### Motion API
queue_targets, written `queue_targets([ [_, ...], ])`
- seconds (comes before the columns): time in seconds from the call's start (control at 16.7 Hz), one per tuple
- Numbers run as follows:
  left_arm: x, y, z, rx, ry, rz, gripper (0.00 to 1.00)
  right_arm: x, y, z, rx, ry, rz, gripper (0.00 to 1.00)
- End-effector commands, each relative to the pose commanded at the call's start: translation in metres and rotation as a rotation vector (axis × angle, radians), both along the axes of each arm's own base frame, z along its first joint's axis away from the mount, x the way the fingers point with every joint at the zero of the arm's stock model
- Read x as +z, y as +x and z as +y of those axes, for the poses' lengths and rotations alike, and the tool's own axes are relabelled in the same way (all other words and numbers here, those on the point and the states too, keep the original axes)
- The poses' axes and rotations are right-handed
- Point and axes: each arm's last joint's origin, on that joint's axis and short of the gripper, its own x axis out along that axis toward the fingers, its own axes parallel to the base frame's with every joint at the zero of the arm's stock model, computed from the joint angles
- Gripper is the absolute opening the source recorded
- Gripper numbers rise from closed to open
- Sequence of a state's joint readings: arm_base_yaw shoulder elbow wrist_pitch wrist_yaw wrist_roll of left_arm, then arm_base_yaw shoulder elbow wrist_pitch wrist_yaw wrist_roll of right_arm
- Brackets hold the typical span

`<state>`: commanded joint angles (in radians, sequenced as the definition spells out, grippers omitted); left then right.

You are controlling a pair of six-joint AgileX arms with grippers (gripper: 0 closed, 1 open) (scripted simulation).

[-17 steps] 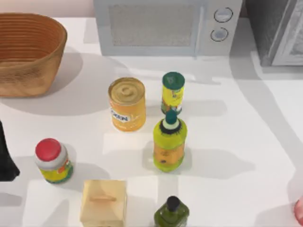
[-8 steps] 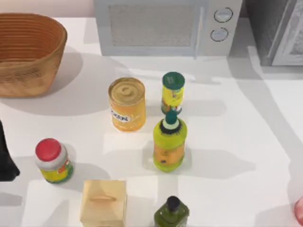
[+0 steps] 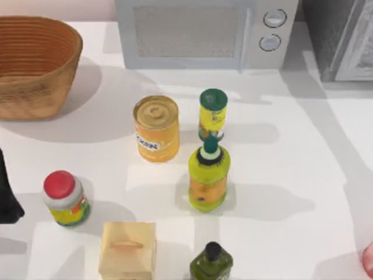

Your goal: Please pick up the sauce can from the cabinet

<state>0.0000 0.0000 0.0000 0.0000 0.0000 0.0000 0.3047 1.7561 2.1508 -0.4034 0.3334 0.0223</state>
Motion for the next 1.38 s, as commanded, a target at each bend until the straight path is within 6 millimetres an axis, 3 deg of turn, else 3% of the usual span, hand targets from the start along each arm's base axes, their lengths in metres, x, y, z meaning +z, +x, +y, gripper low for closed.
queue_targets([
  [0.24, 0.0, 0.0, 0.0, 0.0, 0.0, 0.0, 1.0, -0.0002, 0.0014, -0.0002, 0.0, 0.0, 0.0, 1.0],
  [1.02, 0.0, 0.0, 0.0, 0.0, 0.0, 0.0, 1.0, -0.0002, 0.0014, -0.0002, 0.0, 0.0, 0.0, 0.02],
  [1.38, 0.0, 0.0, 0.0, 0.0, 0.0, 0.0, 1.0, -0.0002, 0.0014, -0.0002, 0.0, 0.0, 0.0, 0.0],
])
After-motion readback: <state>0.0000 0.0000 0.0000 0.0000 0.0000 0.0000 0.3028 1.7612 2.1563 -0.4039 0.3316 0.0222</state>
